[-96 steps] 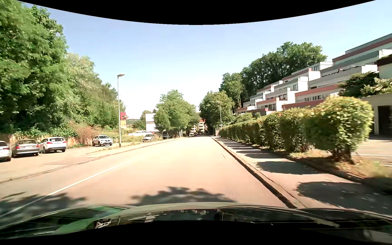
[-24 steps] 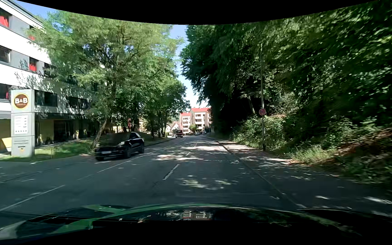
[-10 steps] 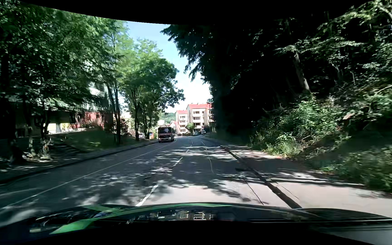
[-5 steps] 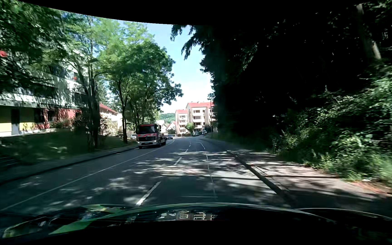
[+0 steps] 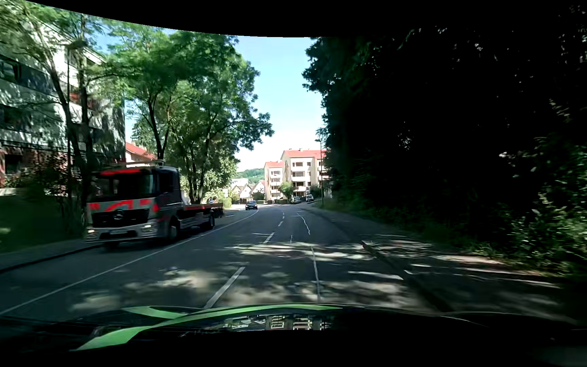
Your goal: Follow the waypoints while adhering to traffic rules and regulations
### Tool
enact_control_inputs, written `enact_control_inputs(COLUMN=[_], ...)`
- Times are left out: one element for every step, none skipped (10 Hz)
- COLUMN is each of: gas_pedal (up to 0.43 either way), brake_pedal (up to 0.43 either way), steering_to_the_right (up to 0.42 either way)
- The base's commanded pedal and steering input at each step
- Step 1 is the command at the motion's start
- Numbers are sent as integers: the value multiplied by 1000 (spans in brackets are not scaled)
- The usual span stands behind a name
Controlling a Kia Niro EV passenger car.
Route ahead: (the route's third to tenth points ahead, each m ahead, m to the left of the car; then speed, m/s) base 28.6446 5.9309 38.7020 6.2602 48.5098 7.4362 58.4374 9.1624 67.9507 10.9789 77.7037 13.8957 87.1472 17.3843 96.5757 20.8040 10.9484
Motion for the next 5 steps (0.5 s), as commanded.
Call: enact_control_inputs(gas_pedal=[8,20,39,59,79], brake_pedal=[0,0,0,0,0], steering_to_the_right=[-14,-14,-14,-15,-15])
